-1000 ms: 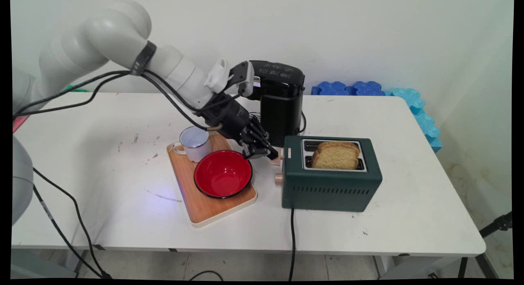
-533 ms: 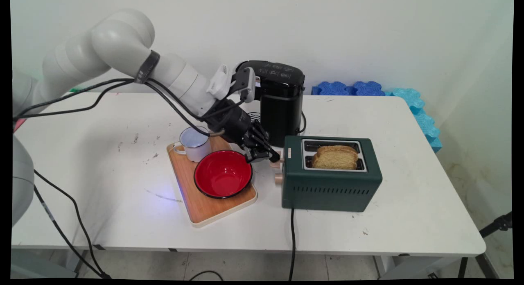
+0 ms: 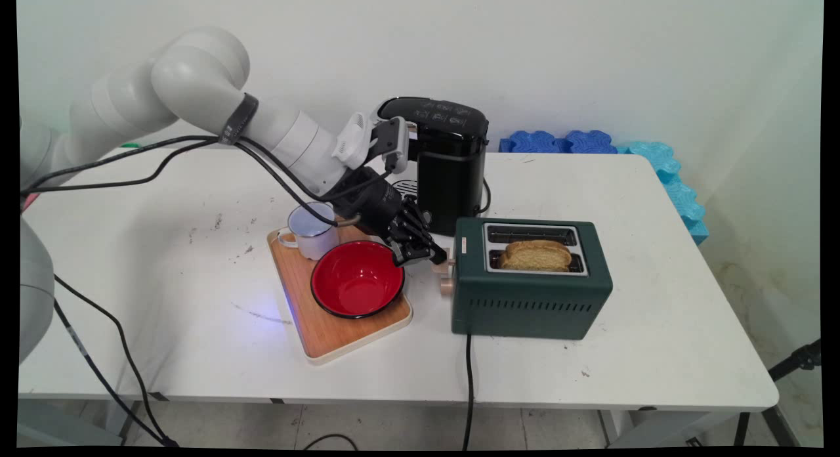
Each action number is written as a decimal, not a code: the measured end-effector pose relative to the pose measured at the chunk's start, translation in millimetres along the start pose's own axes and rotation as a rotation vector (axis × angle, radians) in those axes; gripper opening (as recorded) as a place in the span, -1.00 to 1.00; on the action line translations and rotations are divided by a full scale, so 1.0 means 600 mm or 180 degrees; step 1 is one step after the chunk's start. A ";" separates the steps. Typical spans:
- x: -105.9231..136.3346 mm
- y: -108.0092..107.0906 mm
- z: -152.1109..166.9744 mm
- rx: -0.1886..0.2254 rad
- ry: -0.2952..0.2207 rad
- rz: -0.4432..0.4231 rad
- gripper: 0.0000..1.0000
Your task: Press the toaster switch
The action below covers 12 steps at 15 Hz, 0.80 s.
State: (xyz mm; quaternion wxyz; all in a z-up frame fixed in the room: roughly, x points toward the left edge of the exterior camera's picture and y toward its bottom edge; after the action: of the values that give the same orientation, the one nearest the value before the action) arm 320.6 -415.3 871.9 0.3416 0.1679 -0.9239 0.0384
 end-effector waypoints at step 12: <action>-0.020 0.002 0.019 0.0029 -0.0058 -0.0091 -1.00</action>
State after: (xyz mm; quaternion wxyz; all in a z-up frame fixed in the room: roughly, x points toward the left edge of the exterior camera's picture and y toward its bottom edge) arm 321.9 -413.0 855.4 0.3329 0.1829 -0.9243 0.0362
